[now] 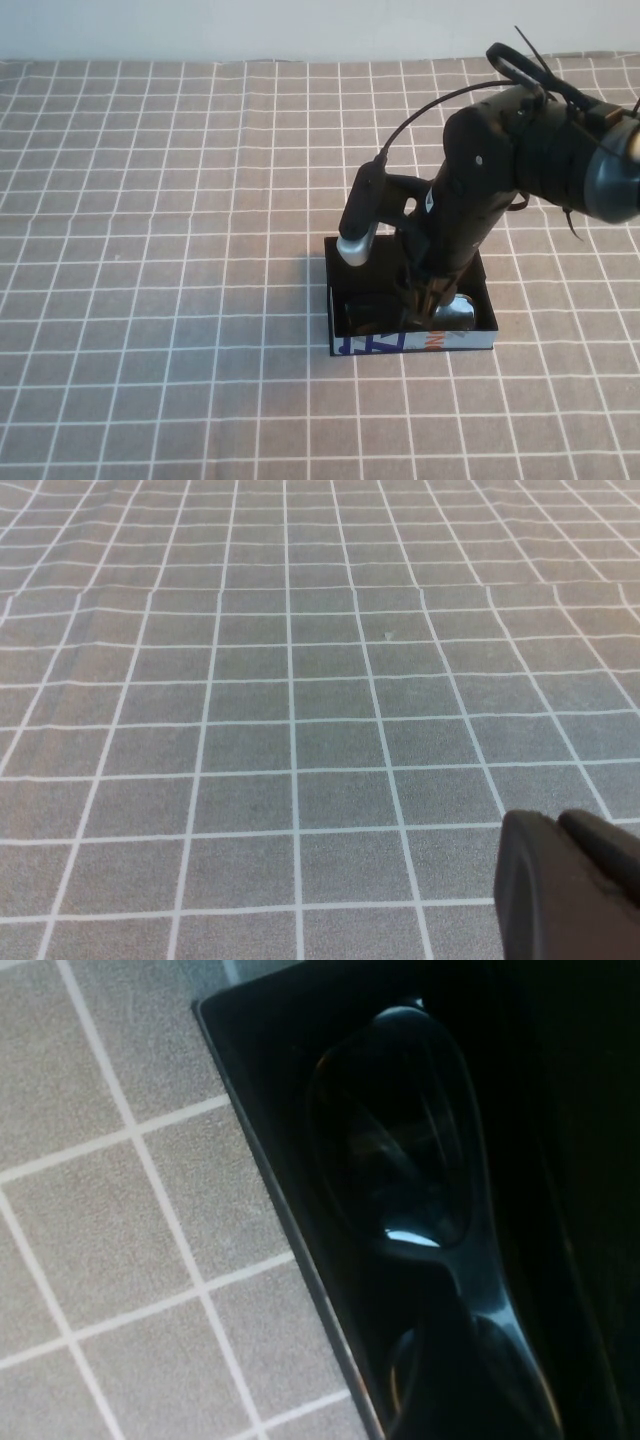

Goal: Take glasses out of glasses case
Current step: Pick up the glasses from the glasses case

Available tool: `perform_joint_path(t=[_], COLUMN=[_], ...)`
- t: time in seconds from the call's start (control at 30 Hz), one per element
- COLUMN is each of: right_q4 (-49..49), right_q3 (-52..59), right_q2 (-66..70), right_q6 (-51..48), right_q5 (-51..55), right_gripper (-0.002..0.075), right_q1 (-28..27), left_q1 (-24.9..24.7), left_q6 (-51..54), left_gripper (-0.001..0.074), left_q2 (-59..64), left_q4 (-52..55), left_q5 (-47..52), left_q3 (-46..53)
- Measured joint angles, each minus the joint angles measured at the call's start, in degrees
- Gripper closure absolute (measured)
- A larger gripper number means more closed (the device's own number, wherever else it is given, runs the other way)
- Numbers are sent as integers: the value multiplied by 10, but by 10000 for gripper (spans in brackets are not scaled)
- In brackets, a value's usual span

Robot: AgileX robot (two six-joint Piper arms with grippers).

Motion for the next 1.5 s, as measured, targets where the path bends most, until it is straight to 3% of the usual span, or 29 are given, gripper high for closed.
perform_joint_path(t=[0.57, 0.63, 0.8, 0.87, 1.27, 1.5], right_q4=[-1, -1, -1, -2, -22, -23], right_q3=[0, 0, -4, -6, -27, -94], right_q2=[56, 56, 54, 52, 20, -37], right_q6=[0, 0, 0, 0, 3, 71], right_q5=[-4, -4, 10, 19, 51, 115], right_gripper=[416, 454, 653, 696, 712, 713], right_q1=[0, 0, 0, 0, 1, 0], left_q1=[0, 0, 0, 0, 0, 0], left_q6=[0, 0, 0, 0, 0, 0], left_gripper=[740, 740, 740, 740, 740, 740], left_q2=[0, 0, 0, 0, 0, 0], left_q4=[0, 0, 0, 0, 0, 0], left_q5=[0, 0, 0, 0, 0, 0], left_q3=[0, 0, 0, 0, 0, 0])
